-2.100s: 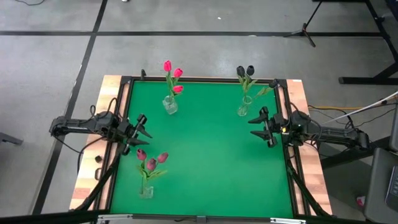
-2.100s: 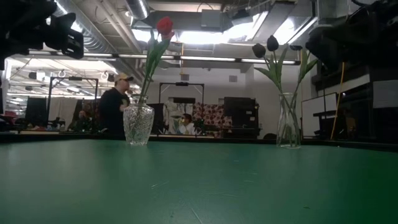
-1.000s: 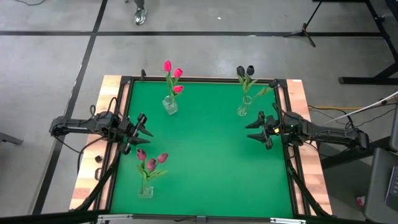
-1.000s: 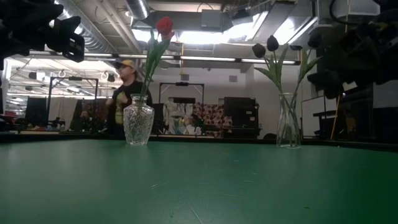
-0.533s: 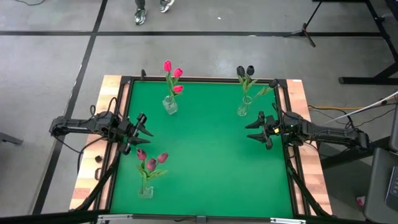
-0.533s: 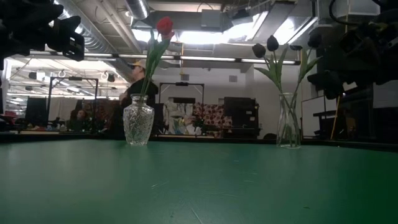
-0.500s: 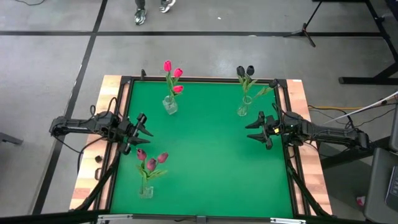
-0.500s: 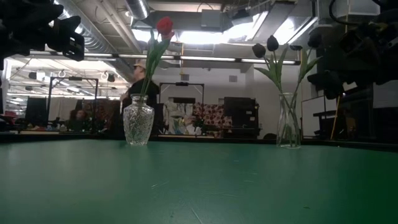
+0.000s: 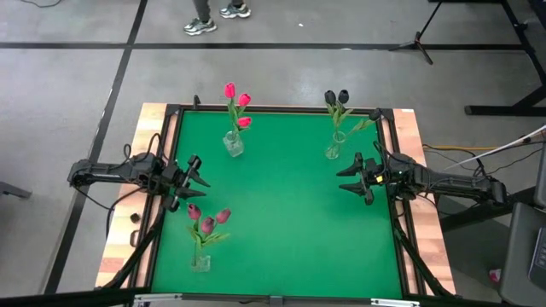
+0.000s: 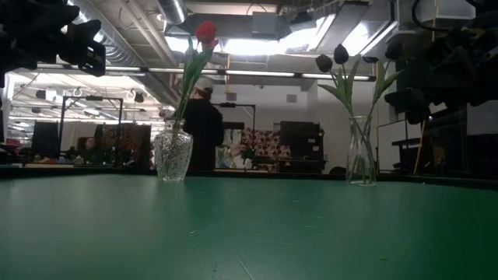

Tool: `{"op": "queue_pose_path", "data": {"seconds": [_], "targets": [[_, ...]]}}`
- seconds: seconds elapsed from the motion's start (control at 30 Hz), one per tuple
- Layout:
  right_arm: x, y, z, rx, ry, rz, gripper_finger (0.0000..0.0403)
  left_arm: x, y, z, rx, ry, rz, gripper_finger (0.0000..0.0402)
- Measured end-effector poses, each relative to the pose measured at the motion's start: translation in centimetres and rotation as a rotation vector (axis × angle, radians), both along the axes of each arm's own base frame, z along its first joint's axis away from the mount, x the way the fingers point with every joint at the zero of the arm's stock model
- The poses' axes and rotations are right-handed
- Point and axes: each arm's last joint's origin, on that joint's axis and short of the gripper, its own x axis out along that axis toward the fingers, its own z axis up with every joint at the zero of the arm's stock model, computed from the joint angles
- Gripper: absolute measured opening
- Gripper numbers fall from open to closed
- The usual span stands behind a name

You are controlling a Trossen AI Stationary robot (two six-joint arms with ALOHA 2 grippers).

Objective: Sort flowers into vase by color
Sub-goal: Return to Home Position

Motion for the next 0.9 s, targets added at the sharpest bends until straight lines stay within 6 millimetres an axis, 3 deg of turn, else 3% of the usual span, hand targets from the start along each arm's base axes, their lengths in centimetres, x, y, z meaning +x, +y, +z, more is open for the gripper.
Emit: {"op": "queue_pose_path", "data": {"seconds": [0.9], "targets": [[0.0, 0.0, -0.01, 0.0, 0.0, 0.0, 0.0221, -0.15, -0.13, 0.64, -0.011, -0.065, -0.052, 0.0126]]}}
